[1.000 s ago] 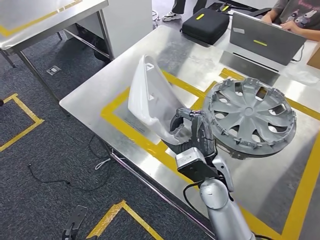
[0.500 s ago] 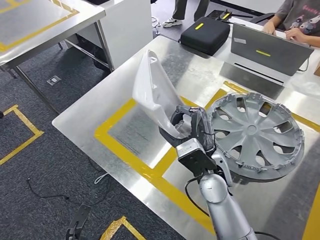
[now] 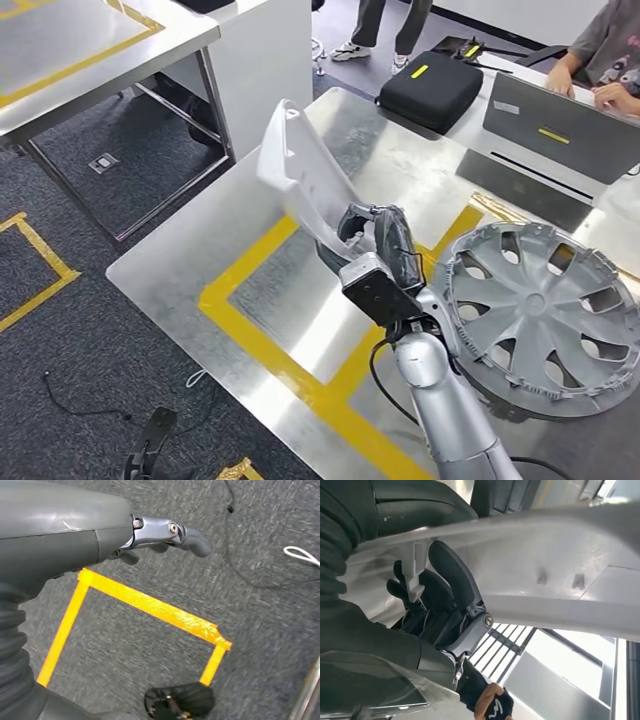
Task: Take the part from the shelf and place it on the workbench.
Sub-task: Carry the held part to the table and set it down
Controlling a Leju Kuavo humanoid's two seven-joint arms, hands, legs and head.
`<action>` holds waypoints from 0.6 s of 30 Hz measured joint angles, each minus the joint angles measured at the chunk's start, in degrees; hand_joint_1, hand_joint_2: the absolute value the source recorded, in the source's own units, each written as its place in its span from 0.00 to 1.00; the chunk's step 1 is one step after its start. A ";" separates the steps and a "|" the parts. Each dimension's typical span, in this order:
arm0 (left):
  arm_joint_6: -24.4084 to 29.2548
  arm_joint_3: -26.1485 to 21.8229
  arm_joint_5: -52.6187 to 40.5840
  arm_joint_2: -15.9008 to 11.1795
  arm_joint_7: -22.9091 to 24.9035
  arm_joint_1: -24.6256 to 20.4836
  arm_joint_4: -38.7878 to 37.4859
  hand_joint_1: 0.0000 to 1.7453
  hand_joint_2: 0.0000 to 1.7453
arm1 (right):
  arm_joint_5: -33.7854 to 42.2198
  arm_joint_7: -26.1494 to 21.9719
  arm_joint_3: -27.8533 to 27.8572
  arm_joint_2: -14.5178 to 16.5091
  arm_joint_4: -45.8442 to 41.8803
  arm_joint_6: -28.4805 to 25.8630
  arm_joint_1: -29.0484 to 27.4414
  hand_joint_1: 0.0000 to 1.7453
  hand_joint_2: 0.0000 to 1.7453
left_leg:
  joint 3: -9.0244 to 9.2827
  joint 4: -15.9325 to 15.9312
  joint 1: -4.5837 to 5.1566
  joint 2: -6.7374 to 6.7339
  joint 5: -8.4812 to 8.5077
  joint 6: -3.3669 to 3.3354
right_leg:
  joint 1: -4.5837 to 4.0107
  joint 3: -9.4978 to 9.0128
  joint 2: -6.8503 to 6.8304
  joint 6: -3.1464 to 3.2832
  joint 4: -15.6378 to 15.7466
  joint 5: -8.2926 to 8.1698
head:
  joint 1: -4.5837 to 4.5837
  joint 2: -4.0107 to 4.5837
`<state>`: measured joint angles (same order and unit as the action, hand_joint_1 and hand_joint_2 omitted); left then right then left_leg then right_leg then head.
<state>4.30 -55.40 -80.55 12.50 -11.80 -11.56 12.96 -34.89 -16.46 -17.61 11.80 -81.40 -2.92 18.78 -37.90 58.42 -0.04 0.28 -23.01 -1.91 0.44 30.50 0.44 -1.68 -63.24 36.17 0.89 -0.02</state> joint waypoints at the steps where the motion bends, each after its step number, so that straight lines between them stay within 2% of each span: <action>1: -0.01 0.16 0.01 0.02 0.00 -0.06 -0.01 0.00 1.00 | -0.32 0.14 0.08 -0.01 0.91 -0.01 0.25 1.00 1.00 | 0.25 -0.10 0.00 0.01 -0.25 -0.28 | -0.02 2.64 0.02 0.03 -4.24 1.31 | 0.10 0.00; 2: -0.02 0.31 0.02 0.05 0.00 -0.07 -0.01 0.00 1.00 | -0.54 0.25 0.18 -0.03 1.82 -0.02 0.30 1.00 1.00 | 0.45 -0.11 0.01 0.03 -0.50 -0.46 | -0.03 5.55 0.05 0.02 -8.43 2.27 | 0.12 0.00; 3: -0.03 0.43 0.03 0.08 0.01 -0.03 -0.02 0.00 1.00 | -0.68 0.32 0.28 -0.04 2.61 -0.02 0.23 1.00 1.00 | 0.67 -0.11 0.01 0.08 -0.77 -0.57 | -0.02 8.00 0.05 -0.04 -11.28 2.30 | 0.11 0.00; 4: -0.04 0.52 0.04 0.09 0.01 0.01 -0.02 0.00 1.00 | -0.78 0.38 0.38 -0.06 3.24 -0.02 0.18 1.00 1.00 | 0.96 -0.10 0.02 0.15 -1.04 -0.55 | -0.01 9.45 0.04 -0.14 -11.98 1.12 | 0.12 0.00; 5: -0.04 0.58 0.05 0.09 0.02 0.03 -0.02 0.00 1.00 | -0.90 0.48 0.44 -0.06 3.79 0.00 0.22 1.00 1.00 | 1.35 -0.10 0.02 0.25 -1.33 -0.47 | 0.01 9.74 0.03 -0.20 -10.37 -1.25 | 0.12 0.00; 7: -0.04 0.70 0.04 0.14 0.02 -0.02 -0.02 0.00 1.00 | -1.35 0.75 0.50 -0.06 5.02 0.19 0.69 1.00 1.00 | 2.25 -0.04 0.08 0.42 -1.97 -0.11 | -0.03 7.71 0.01 -0.05 -2.88 -7.09 | 0.11 0.00; 8: -0.04 0.77 0.02 0.19 0.02 -0.09 -0.02 0.00 1.00 | -1.72 0.96 0.49 -0.05 5.82 0.32 1.07 1.00 1.00 | 2.50 0.07 0.16 0.48 -2.25 0.13 | -0.08 6.31 0.00 0.18 0.67 -8.95 | 0.11 0.00; 9: -0.04 0.88 -0.03 0.22 0.02 -0.15 -0.02 0.00 1.00 | -2.14 1.18 0.45 -0.05 6.76 0.45 1.48 1.00 1.00 | 2.51 0.27 0.28 0.51 -2.45 0.27 | -0.12 5.25 0.01 0.35 3.13 -9.75 | 0.08 0.00; 11: -0.07 1.09 -0.14 0.25 0.02 -0.19 -0.02 0.00 1.00 | -3.21 1.79 0.41 -0.04 8.80 0.48 2.13 1.00 1.00 | 2.23 0.50 0.40 0.52 -2.51 0.19 | -0.18 4.41 0.10 0.46 4.76 -9.53 | 0.02 0.00; 13: -0.14 1.27 -0.19 0.24 -0.05 -0.17 -0.02 0.00 1.00 | -4.37 2.48 0.44 -0.04 11.27 0.25 2.74 1.00 1.00 | 2.22 0.43 0.33 0.46 -2.43 -0.02 | -0.29 4.38 0.23 0.46 4.92 -9.45 | -0.04 0.00; 18: -0.51 2.15 -0.19 0.24 -0.17 -0.22 -0.02 0.00 1.00 | -8.32 4.43 0.50 -0.15 18.59 -1.37 4.88 1.00 1.00 | 2.40 -0.02 0.19 0.45 -2.19 0.46 | -0.45 4.38 0.22 0.83 4.90 -9.40 | -0.04 0.00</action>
<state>3.79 -53.25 -80.74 12.74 -11.97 -11.78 12.94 -43.22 -12.04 -17.11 11.66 -62.81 -4.29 23.66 -35.50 58.40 0.16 0.73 -25.20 -1.45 -0.01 34.88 0.66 -0.85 -58.34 26.77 0.85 -0.02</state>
